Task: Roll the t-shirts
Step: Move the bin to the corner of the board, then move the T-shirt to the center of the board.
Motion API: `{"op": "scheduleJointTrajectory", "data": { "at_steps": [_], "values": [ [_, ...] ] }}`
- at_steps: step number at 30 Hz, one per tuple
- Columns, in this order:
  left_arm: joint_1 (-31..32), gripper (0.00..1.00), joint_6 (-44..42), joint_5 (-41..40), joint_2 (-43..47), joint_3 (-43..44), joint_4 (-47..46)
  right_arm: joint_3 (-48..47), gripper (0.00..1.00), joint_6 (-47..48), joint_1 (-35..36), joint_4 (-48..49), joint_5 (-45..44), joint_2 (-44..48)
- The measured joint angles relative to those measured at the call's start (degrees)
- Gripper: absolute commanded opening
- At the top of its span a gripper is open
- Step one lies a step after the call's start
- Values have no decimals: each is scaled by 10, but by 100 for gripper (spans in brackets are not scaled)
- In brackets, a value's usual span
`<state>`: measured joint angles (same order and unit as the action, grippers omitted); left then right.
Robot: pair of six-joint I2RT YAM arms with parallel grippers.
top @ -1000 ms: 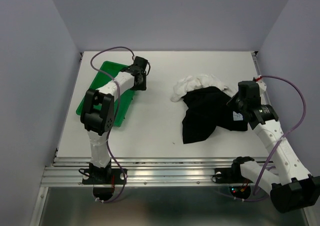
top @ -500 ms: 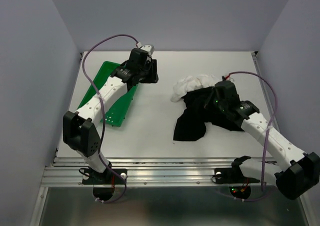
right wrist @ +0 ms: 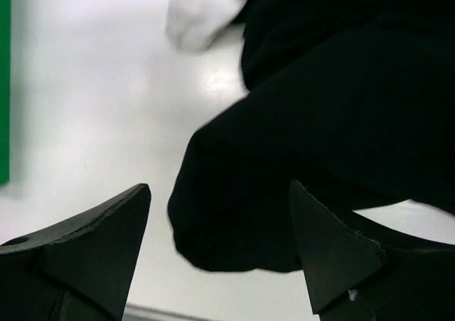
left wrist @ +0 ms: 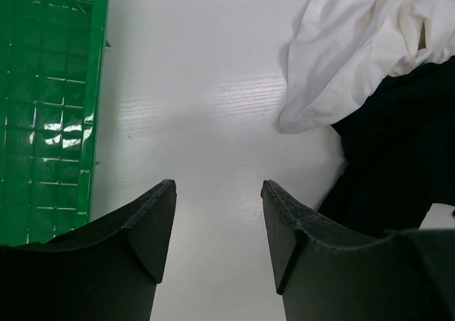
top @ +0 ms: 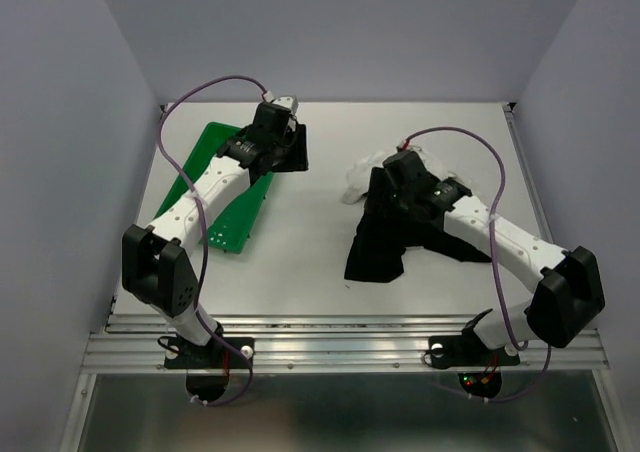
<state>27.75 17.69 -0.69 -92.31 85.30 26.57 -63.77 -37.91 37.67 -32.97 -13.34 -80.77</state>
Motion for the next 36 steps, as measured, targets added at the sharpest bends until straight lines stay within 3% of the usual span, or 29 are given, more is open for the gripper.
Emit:
{"op": "scheduleJointTrajectory", "data": {
  "at_steps": [10, 15, 21, 23, 26, 27, 31, 36],
  "values": [
    [18, 75, 21, 26, 8, -59, -10, -65, 86, 40, -169, -5, -32, -39],
    [63, 87, 32, 44, 8, -61, -18, -163, 96, 92, -188, -25, -58, -167],
    [115, 88, 51, 83, 11, -96, -51, -301, 97, 156, -187, -35, -88, -313],
    [128, 88, 61, 94, 14, -117, -60, -353, 90, 178, -187, -43, -100, -362],
    [154, 88, 80, 111, 18, -145, -73, -411, 62, 202, -186, -51, -105, -422],
    [163, 88, 87, 116, 19, -151, -80, -427, 40, 206, -188, -54, -104, -440],
    [198, 86, 108, 130, 18, -160, -97, -477, 1, 219, -200, -67, -80, -498],
    [220, 84, 122, 138, 15, -163, -117, -530, 1, 212, -242, -83, -51, -522]
  ]
}}
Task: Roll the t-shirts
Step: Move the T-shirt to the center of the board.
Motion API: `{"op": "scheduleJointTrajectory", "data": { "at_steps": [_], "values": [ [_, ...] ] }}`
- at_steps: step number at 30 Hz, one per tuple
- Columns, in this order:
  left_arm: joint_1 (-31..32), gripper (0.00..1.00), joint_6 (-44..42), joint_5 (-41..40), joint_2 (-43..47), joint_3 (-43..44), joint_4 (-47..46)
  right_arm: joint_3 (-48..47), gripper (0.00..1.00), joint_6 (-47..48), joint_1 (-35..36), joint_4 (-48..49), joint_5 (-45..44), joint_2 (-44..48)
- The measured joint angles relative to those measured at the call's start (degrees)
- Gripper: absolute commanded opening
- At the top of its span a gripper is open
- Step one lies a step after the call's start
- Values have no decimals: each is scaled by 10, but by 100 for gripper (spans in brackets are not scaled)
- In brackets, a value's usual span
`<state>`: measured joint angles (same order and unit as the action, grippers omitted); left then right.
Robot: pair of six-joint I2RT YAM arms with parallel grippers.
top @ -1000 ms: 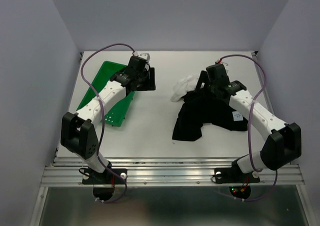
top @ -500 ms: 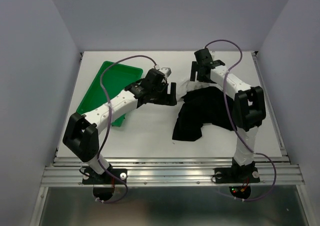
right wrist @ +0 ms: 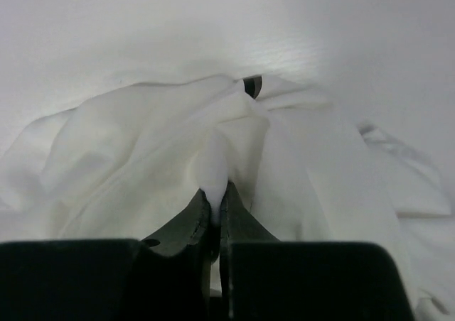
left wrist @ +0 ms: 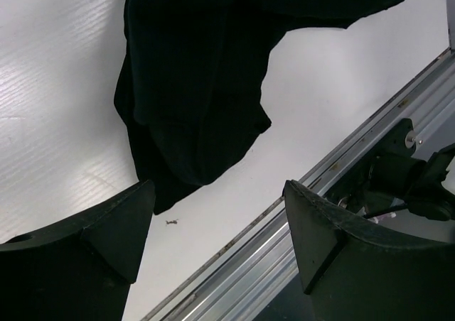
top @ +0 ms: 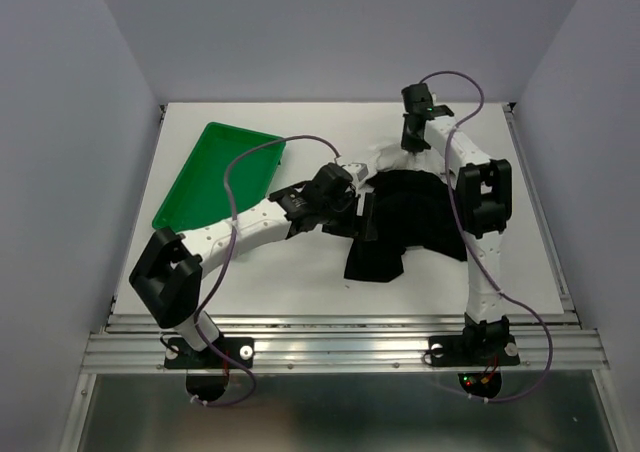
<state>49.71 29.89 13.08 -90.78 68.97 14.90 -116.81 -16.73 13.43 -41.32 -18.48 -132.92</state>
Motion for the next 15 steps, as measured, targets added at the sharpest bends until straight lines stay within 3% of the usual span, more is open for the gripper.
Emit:
{"op": "scheduleJointTrajectory", "data": {
  "at_steps": [15],
  "values": [
    [6, 85, 4, 13, -102, -3, -26, -218, 1, -37, -183, 28, -16, -39]
  ]
}}
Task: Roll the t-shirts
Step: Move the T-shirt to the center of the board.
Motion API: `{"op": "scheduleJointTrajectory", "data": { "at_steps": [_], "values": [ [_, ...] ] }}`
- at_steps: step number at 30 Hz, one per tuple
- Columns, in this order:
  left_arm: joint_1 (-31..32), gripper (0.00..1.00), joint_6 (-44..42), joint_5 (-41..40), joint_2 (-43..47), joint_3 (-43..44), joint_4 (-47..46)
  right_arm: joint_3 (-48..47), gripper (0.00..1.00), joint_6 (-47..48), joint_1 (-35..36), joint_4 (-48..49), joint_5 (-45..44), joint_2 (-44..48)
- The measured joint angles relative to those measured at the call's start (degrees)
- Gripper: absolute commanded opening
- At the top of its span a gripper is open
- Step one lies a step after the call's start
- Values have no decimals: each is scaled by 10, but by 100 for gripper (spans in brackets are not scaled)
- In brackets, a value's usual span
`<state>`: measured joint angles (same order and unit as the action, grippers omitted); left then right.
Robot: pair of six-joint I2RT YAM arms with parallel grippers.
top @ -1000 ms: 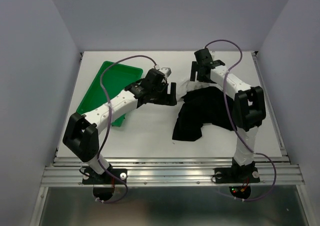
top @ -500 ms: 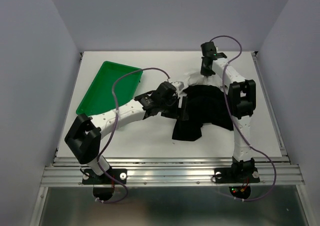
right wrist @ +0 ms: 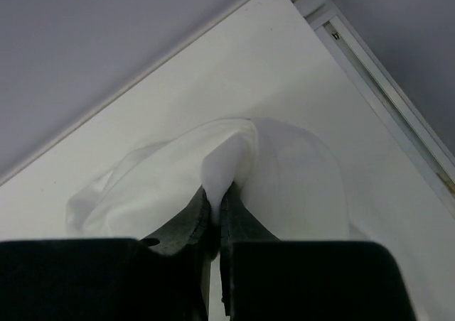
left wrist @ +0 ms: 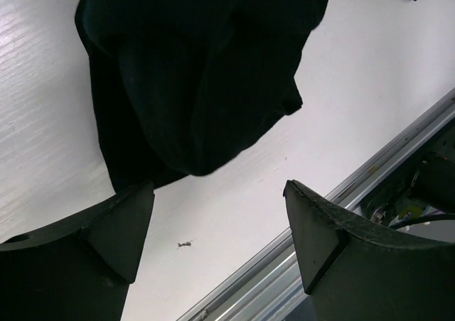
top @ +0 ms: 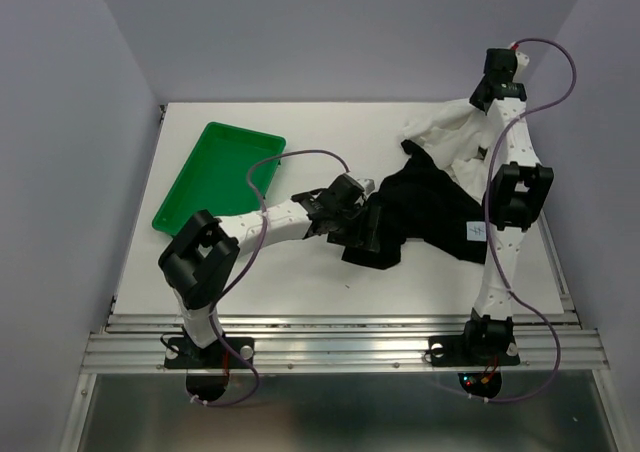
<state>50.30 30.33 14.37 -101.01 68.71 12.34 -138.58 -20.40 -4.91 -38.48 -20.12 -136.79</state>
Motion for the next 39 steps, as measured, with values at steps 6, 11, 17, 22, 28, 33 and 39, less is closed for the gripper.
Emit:
{"op": "scheduleJointTrajectory", "data": {
  "at_steps": [6, 11, 17, 22, 28, 33, 39],
  "values": [
    [2, 86, 0, -3, -2, 0, -1, -19, 68, -36, -35, 19, 38, -39],
    [2, 88, 0, -14, -19, 23, 0, 53, 94, -56, -47, 30, 82, -18],
    [2, 81, -5, -33, -63, 79, -1, 237, 97, -58, -38, 43, 104, 83],
    [2, 0, -16, -52, -111, 125, -5, 390, 97, -59, -24, 60, 114, 224],
    [-2, 0, -25, -73, -122, 132, 2, 532, 89, -64, -22, 101, 118, 371],
    [-6, 0, -30, -95, -40, 46, 0, 581, 79, -64, -22, 97, 129, 363],
    [-16, 0, -31, -106, 129, -59, 12, 556, 63, -62, -22, 94, 171, 277]
  ]
}}
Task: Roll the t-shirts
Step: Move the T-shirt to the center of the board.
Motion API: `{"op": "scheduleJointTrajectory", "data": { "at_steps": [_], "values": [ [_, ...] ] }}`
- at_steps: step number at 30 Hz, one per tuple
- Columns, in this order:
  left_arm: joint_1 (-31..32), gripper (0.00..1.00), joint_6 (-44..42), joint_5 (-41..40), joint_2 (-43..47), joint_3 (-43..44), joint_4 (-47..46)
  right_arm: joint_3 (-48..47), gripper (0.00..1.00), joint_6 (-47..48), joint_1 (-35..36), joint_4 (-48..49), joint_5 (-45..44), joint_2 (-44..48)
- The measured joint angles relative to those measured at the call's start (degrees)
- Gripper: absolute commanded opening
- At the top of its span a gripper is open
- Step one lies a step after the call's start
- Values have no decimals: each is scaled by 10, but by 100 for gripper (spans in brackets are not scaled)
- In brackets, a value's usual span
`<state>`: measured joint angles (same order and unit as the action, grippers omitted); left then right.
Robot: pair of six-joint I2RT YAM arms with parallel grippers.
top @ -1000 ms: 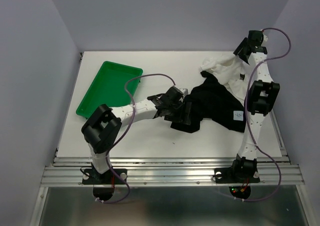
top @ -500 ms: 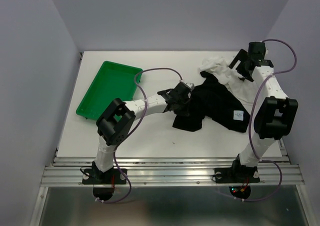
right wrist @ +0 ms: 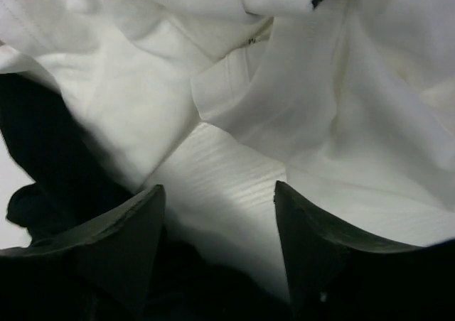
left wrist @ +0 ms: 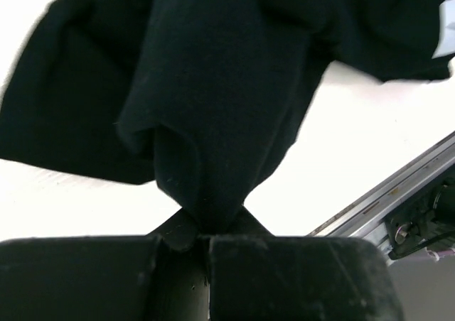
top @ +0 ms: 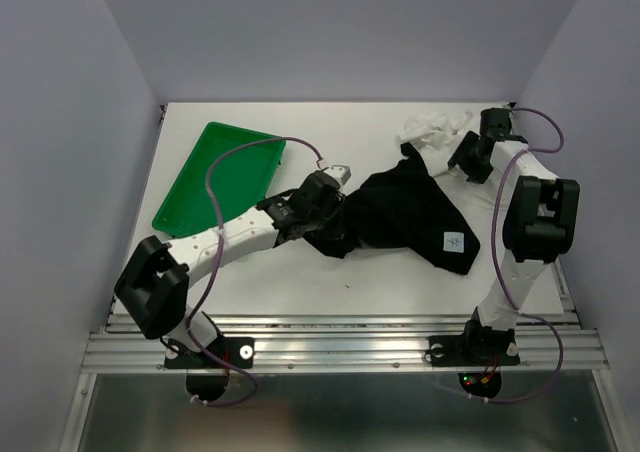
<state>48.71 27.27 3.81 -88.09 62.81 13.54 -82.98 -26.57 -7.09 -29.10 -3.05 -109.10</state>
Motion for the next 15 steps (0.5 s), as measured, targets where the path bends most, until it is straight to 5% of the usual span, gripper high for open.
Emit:
{"op": "scheduleJointTrajectory", "data": {
  "at_steps": [6, 15],
  "values": [
    [-5, 0, 2, -7, 40, -23, 4, -83, 46, 2, 1, -6, 25, -100],
    [-9, 0, 2, -9, 68, -27, 39, -325, 48, 3, 2, -64, -76, -259]
  ]
}}
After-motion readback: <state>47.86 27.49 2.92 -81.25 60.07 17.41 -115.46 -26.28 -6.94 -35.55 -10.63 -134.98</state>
